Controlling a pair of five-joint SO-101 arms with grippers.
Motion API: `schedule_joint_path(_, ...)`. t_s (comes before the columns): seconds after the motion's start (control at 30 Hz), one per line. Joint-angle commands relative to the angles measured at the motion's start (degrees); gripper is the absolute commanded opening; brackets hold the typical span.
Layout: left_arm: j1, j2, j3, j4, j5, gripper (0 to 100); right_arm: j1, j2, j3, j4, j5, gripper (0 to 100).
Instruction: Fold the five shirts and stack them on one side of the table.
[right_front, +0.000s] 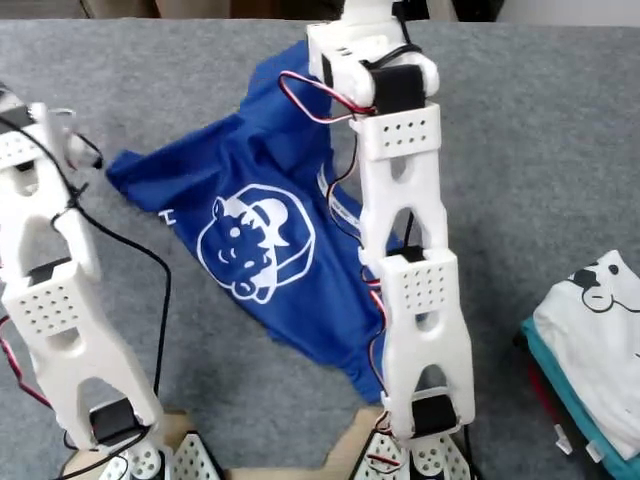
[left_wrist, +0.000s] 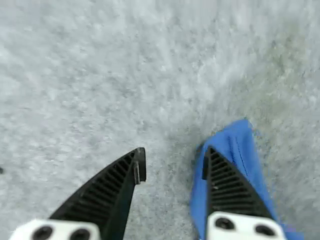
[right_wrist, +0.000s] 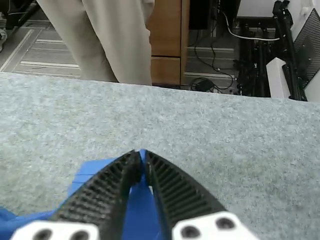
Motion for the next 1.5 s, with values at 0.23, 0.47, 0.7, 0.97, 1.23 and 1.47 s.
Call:
schedule_joint_path(0.23,-2.3,-2.2,-8.4,1.8,0.6,24,8.5,5.3,-5.6,-6.3,0.3,0.5)
schedule_joint_path(0.47,4.4,1.9,-8.8,1.2,5.4,24,17.0,-0.1,-5.6,-7.1,1.8,0.4)
schedule_joint_path(0.7,12.9,6.0,-8.8,-7.6,12.7,24,21.7,-1.5,-5.2,-6.8,8.1,0.4)
schedule_joint_path(0.97,22.9,7.9,-10.5,-20.0,17.1,24,21.5,0.0,-5.3,-5.9,11.4,0.4)
schedule_joint_path(1.23,25.3,17.5,-18.0,-22.8,16.9,24,21.0,0.9,-5.2,-6.2,12.1,0.5)
schedule_joint_path(1.47,24.2,26.4,-26.1,-22.9,17.1,23,19.7,1.0,-5.0,-5.1,12.8,0.5)
